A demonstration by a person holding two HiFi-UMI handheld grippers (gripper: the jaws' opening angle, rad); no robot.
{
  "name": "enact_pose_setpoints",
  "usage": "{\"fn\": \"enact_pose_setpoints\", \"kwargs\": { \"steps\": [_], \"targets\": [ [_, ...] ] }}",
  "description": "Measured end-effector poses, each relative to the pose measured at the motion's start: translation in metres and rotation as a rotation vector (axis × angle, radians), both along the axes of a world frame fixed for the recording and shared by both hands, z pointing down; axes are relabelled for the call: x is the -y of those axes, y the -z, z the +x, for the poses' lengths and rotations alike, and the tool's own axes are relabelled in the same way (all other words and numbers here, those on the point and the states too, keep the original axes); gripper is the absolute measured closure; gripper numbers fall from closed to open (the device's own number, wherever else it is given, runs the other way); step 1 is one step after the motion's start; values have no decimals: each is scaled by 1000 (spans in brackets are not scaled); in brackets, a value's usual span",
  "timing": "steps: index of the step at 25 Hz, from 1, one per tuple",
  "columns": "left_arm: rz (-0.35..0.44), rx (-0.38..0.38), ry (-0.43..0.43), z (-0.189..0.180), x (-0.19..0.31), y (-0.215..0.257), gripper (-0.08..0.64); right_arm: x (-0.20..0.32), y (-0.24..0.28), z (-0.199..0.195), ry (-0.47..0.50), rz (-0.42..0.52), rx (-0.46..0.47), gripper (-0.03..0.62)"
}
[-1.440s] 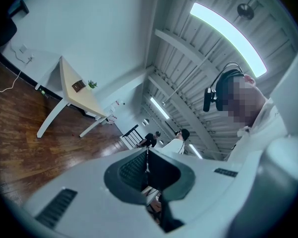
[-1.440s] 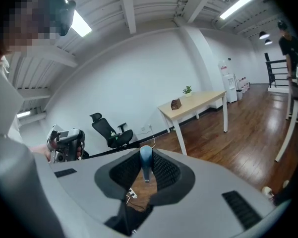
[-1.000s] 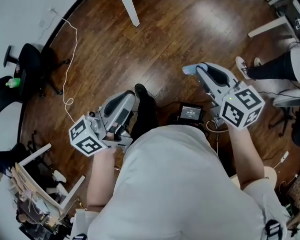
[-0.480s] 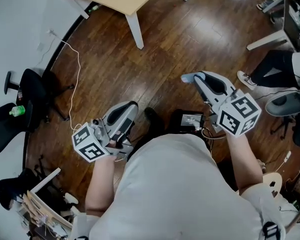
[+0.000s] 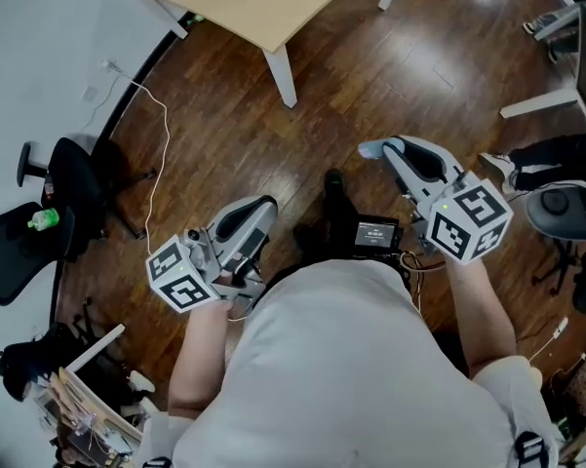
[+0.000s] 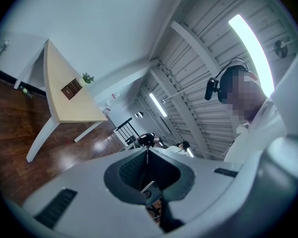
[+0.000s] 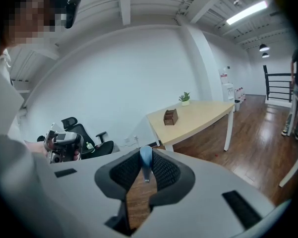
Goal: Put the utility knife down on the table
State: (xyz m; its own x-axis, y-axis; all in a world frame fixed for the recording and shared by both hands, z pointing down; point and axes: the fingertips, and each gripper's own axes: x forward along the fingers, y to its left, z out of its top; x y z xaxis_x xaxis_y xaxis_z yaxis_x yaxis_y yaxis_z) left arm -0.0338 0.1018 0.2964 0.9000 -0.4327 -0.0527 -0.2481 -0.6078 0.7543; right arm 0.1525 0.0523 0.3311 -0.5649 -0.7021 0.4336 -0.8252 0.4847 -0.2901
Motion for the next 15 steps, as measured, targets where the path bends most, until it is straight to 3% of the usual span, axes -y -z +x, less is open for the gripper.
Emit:
{"fn": "enact_pose_setpoints", "kwargs": {
  "steps": [9, 15],
  "targets": [
    [-8, 35, 76, 46, 92, 2, 557, 111, -2, 27, 107, 8, 16, 523],
    [-33, 50, 131, 40, 130, -4, 557, 160, -9, 19, 150, -5, 16, 523]
  ]
}}
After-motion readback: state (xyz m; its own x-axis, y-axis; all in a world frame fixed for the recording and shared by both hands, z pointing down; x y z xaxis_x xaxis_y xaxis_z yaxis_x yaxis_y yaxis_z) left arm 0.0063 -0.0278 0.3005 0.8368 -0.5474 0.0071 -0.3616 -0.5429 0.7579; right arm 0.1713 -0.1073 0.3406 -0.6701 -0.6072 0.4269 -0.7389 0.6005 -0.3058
